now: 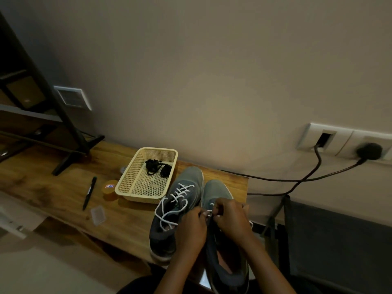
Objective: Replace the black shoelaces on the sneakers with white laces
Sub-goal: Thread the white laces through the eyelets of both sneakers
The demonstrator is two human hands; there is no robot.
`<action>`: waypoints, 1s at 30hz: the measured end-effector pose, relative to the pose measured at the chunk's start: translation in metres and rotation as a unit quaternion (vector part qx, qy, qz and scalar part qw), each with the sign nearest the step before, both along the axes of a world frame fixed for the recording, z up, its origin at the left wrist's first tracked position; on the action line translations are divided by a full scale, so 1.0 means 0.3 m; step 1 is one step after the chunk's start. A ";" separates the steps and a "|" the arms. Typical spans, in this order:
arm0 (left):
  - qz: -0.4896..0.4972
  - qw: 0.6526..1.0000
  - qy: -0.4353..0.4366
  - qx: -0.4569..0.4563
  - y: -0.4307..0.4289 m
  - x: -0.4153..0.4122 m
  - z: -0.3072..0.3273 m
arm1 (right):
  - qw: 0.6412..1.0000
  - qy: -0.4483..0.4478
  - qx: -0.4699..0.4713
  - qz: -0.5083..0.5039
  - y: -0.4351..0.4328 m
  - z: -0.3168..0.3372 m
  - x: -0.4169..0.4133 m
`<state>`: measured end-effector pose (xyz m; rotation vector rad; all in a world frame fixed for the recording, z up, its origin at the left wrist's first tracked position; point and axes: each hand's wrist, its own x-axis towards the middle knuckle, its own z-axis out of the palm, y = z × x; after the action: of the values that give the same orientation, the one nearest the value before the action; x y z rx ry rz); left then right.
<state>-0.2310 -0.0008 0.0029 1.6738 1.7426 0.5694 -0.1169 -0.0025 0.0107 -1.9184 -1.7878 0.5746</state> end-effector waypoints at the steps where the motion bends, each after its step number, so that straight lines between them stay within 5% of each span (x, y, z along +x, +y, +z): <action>1: 0.003 1.000 -0.007 0.000 0.000 0.000 0.000 | 1.000 -0.004 0.001 0.003 0.000 -0.001 -0.003; 13: 0.027 0.997 -0.068 0.024 -0.001 -0.013 0.019 | 0.993 -0.111 0.008 -0.030 -0.008 0.008 0.008; 18: 0.050 0.990 -0.115 0.062 -0.009 -0.014 0.051 | 0.992 -0.098 -0.058 -0.049 -0.020 0.008 0.039; 25: -0.007 0.983 -0.166 0.079 -0.010 -0.011 0.056 | 0.993 -0.083 -0.029 -0.084 -0.066 0.012 0.082; 30: -0.031 0.995 -0.046 0.079 -0.010 -0.016 0.041 | 0.995 0.017 -0.061 -0.077 -0.078 -0.004 0.104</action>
<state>-0.2359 -0.0038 0.0152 1.7748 1.6094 0.7602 -0.0857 -0.0257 0.0093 -2.0933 -1.5980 0.6714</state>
